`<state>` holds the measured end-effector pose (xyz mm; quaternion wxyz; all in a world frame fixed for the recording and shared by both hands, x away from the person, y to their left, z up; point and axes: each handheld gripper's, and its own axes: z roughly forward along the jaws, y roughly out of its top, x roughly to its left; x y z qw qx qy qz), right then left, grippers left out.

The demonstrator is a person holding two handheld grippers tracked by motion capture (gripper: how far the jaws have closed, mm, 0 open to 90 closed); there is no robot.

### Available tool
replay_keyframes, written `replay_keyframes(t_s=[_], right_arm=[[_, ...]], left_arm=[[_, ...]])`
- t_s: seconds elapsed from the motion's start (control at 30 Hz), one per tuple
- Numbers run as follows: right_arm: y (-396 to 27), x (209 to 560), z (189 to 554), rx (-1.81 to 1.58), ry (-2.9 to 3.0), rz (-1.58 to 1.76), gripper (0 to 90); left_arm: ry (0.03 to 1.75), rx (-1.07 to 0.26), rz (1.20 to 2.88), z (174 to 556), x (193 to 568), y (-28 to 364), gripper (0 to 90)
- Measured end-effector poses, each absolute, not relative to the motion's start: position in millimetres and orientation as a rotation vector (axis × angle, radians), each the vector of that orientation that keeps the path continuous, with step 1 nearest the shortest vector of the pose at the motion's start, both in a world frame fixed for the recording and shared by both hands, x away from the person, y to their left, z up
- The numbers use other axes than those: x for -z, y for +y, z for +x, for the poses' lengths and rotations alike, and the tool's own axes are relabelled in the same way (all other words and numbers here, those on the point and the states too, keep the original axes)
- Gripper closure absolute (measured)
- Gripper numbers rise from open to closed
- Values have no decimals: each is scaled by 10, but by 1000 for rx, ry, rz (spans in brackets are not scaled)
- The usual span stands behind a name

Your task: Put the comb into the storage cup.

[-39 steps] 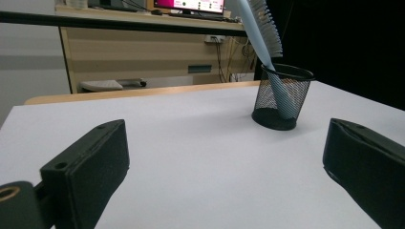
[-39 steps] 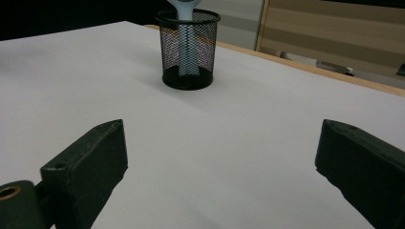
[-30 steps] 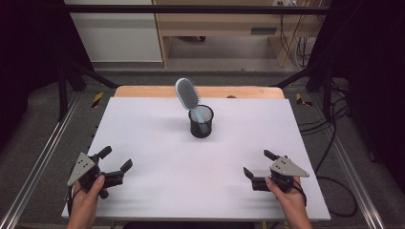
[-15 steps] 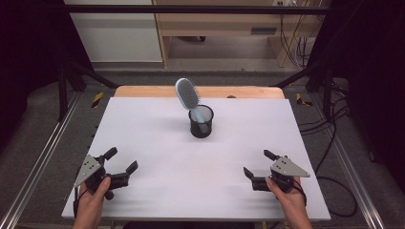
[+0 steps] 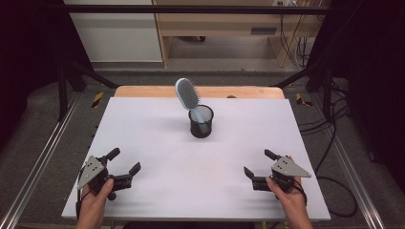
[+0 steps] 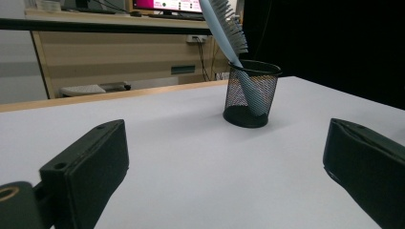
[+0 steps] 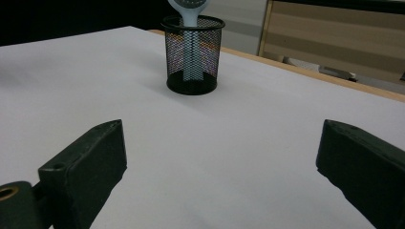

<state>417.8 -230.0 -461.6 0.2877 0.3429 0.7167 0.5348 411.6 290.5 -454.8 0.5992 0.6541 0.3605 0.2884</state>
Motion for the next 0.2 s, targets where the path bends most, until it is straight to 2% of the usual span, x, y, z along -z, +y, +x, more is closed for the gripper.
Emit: replay_keyframes(t_s=[0.2], right_arm=[[-2309,4609,4175,-1430,1906,927,40]], left_arm=[[854,-689,1490,4127,4515,2934,17]])
